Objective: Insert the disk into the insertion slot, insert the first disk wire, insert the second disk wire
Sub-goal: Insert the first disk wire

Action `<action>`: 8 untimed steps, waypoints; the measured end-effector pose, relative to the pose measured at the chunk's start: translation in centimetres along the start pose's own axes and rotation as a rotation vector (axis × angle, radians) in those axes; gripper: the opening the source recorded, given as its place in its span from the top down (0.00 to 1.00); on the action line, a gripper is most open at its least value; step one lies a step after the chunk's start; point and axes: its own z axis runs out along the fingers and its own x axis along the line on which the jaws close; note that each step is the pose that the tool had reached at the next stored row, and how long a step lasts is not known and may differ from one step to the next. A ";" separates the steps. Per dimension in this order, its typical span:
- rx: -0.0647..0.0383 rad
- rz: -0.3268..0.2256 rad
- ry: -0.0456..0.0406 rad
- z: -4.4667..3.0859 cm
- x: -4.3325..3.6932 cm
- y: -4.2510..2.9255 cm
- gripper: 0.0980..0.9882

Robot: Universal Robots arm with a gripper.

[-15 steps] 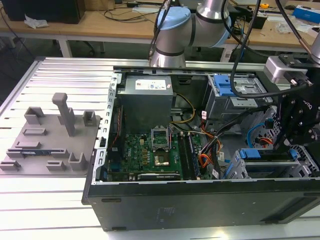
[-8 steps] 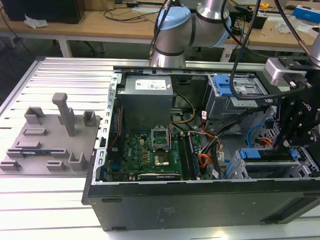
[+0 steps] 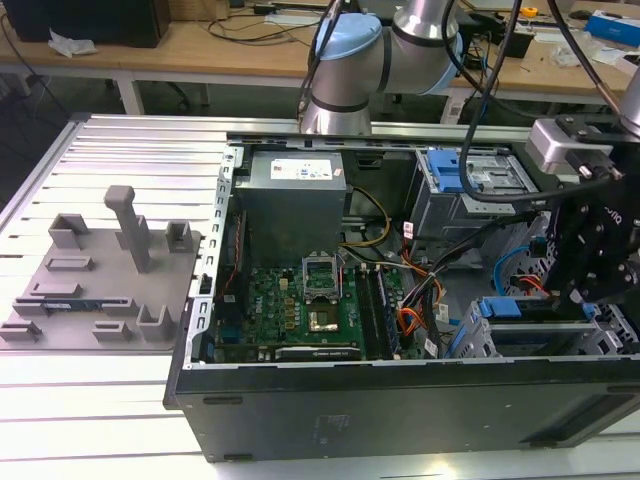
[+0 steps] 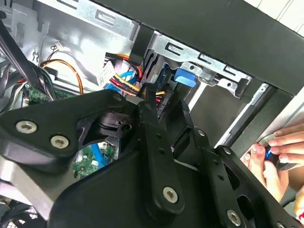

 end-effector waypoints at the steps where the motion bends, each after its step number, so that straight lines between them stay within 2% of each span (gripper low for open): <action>1: 0.000 0.000 0.0000 -0.15 0.01 -0.01 0.70; 3: 0.000 0.002 0.0005 -0.92 0.08 -0.03 0.70; 5: -0.001 0.004 0.0021 -2.11 0.17 -0.07 0.70; 8: -0.001 0.006 0.0031 -2.67 0.20 -0.09 0.70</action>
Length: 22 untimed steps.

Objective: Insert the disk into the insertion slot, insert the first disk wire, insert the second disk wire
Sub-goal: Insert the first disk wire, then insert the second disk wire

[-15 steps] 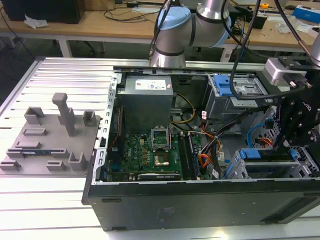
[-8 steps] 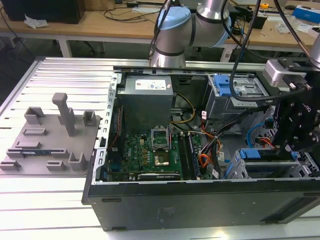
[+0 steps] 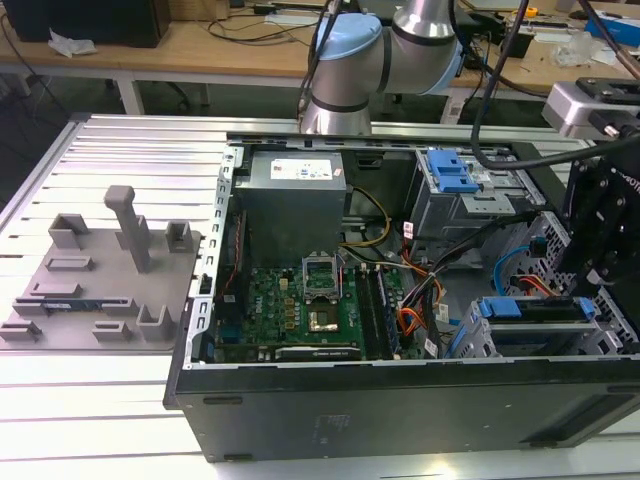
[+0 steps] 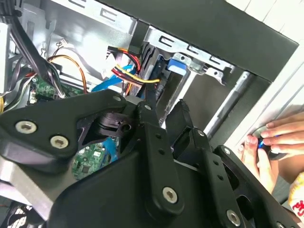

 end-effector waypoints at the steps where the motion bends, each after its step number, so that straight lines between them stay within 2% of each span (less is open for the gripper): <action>1: 0.000 0.000 0.0008 0.00 -0.03 0.00 0.70; 18: 0.000 0.000 0.0012 -0.07 -0.26 0.04 0.70; 19: 0.000 0.000 0.0017 -0.74 -0.24 0.02 0.70; 20: 0.002 0.000 0.0123 -1.65 -0.77 0.07 0.70; 22: 0.003 0.000 0.0322 -1.89 -1.17 0.11 0.70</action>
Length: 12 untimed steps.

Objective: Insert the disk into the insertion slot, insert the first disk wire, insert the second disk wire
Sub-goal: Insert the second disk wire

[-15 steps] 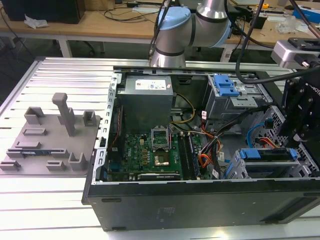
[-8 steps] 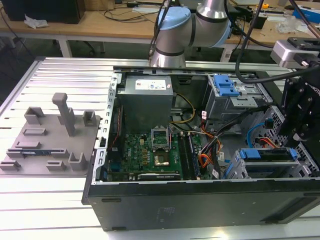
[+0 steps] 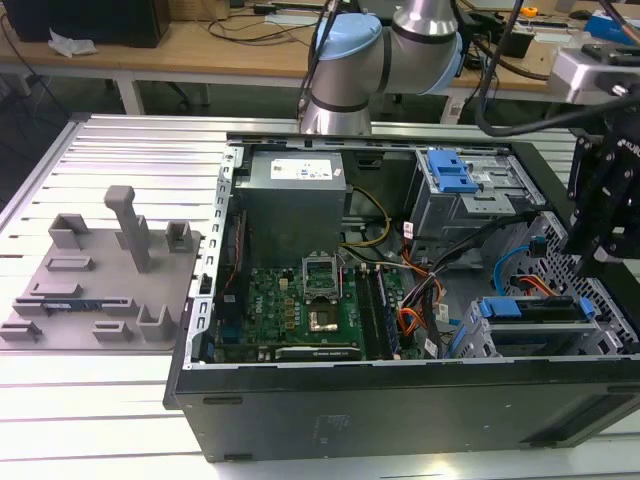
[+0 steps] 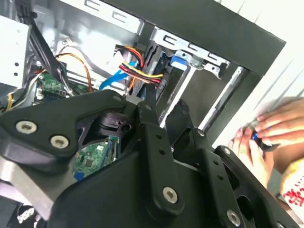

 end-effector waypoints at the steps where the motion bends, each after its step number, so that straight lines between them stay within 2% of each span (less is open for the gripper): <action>1: 0.002 0.000 0.0265 -0.18 -0.38 0.04 0.70; 2: 0.003 -0.001 0.0442 -0.53 -0.74 0.13 0.70; 6: 0.010 0.000 0.0444 -0.92 -0.90 0.83 0.70; 7: 0.013 0.001 0.0436 -1.08 -0.90 1.13 0.70; 9: 0.013 0.001 0.0434 -1.22 -0.92 1.76 0.70; 11: 0.013 0.001 0.0434 -1.38 -1.22 2.76 0.70; 12: 0.013 0.001 0.0437 -1.43 -1.55 2.93 0.70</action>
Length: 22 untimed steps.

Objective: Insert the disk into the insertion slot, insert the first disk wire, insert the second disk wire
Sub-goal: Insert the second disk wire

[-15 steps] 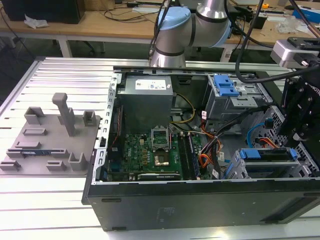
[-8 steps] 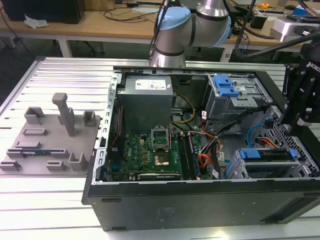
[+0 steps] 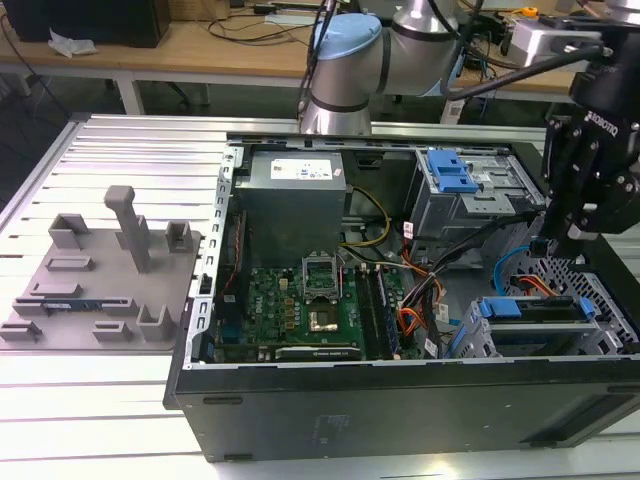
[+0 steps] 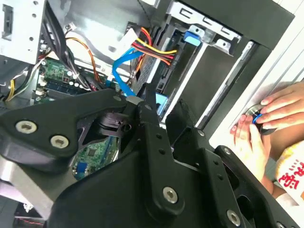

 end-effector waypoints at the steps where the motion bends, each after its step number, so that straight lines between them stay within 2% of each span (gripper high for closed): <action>1: 0.000 0.000 0.0012 -0.03 -0.19 0.04 0.70; 2: 0.001 0.000 0.0043 -0.08 -0.40 0.07 0.70; 3: 0.001 0.000 0.0087 -0.19 -1.14 0.16 0.70; 4: 0.001 0.000 0.0100 -0.24 -1.35 0.18 0.70; 8: 0.001 0.000 0.0116 -0.27 -1.49 0.19 0.70; 9: -0.003 -0.001 0.0123 -0.26 -1.50 0.15 0.70; 10: -0.012 -0.003 0.0136 -0.25 -1.50 0.12 0.70; 11: -0.036 -0.007 0.0214 -0.24 -1.51 0.03 0.70; 12: -0.048 -0.010 0.0281 -0.25 -1.51 0.02 0.70; 13: -0.058 -0.012 0.0399 -0.26 -1.51 0.01 0.70; 15: -0.059 -0.012 0.0545 -0.19 -1.52 0.02 0.70; 18: -0.056 -0.015 0.0688 -0.02 -1.56 0.02 0.70; 20: -0.055 -0.020 0.0735 0.10 -1.61 0.02 0.70; 22: -0.053 -0.023 0.0827 0.16 -1.68 0.06 0.70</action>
